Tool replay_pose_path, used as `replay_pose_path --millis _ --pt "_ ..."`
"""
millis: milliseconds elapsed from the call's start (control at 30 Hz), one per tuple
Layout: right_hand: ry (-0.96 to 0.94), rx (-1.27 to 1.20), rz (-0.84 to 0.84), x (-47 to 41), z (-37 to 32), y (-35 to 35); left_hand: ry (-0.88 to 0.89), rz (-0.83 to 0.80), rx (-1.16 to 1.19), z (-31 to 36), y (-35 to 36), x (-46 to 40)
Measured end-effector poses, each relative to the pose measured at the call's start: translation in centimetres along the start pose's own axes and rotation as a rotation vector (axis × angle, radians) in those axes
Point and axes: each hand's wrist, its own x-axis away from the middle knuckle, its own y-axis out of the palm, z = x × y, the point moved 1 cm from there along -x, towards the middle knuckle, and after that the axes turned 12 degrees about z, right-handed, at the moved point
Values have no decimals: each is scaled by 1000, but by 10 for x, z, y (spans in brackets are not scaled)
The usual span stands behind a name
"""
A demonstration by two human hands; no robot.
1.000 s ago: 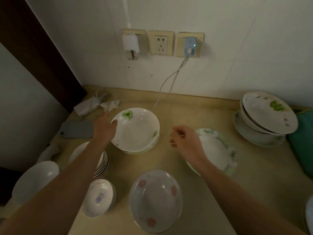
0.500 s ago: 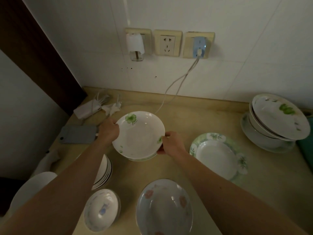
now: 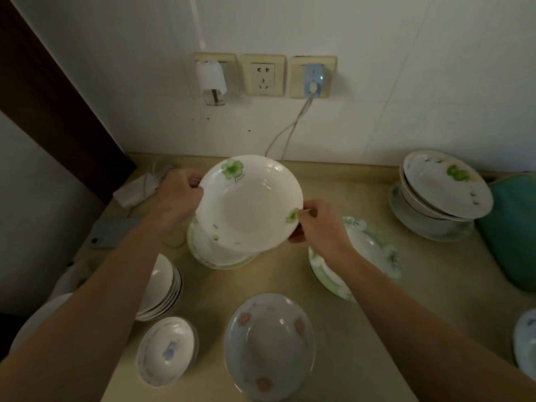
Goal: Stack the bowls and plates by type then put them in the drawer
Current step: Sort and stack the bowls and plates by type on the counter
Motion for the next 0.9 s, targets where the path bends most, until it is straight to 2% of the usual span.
replay_pose_path --millis 233,467,633,900 --pt "51 50 233 56 37 -85 -16 -363 174 36 40 59" --pt "126 37 404 125 89 -154 63 -669 159 64 79 127" --pt "157 22 435 155 128 -192 120 -776 43 75 99 169" --pt "165 66 362 166 173 -228 240 -856 -270 75 122 215"
